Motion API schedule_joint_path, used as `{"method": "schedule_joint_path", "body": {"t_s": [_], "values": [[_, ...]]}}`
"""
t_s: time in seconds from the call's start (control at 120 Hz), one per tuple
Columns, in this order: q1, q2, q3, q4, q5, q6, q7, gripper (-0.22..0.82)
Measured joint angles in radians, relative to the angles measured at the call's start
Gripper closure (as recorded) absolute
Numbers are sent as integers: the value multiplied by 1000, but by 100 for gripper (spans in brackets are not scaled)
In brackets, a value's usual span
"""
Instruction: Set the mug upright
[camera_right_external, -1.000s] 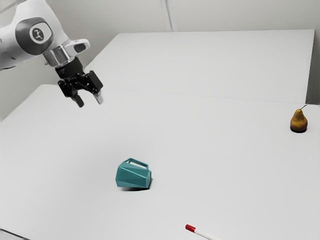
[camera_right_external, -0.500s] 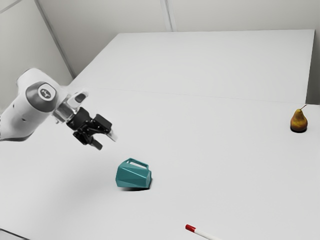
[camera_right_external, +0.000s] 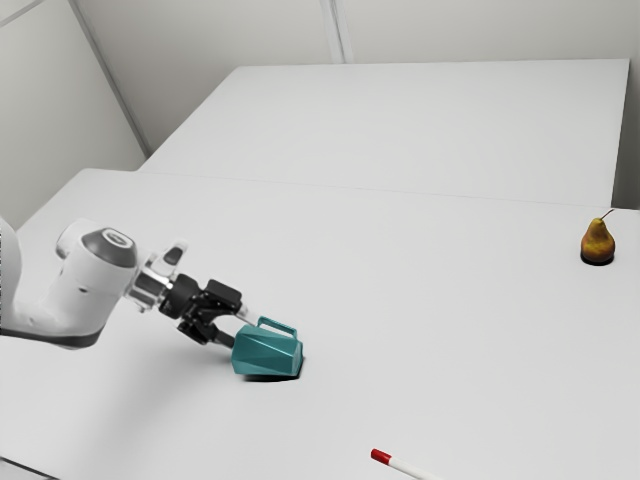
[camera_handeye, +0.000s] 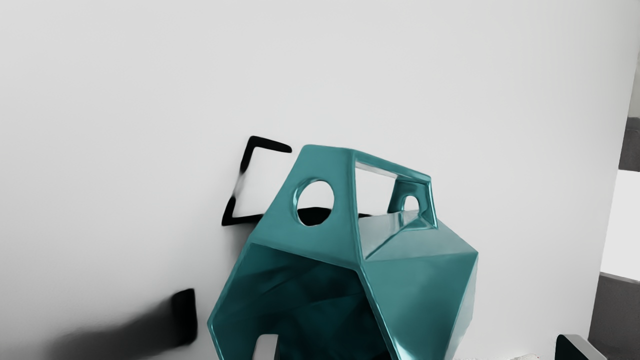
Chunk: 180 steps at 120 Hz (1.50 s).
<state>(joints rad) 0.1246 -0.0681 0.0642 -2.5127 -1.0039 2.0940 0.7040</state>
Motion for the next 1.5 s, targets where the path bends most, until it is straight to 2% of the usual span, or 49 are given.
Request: {"method": "schedule_joint_path", "body": {"t_s": [0.2,0.342,0.4,0.492,0.6,0.783,1.067,1.292,1.5], "values": [[1,13,1,1,-36,-90,111,1],[1,13,10,1,-42,-132,171,38],[3,13,11,3,-44,-143,192,50],[3,11,12,7,-45,-155,221,62],[1,2,11,11,-45,-163,249,70],[1,-30,11,13,-45,-171,285,76],[0,-104,5,45,-8,-175,301,78],[-2,-112,1,193,246,-171,225,79],[-5,-103,-32,324,552,-164,112,79]]}}
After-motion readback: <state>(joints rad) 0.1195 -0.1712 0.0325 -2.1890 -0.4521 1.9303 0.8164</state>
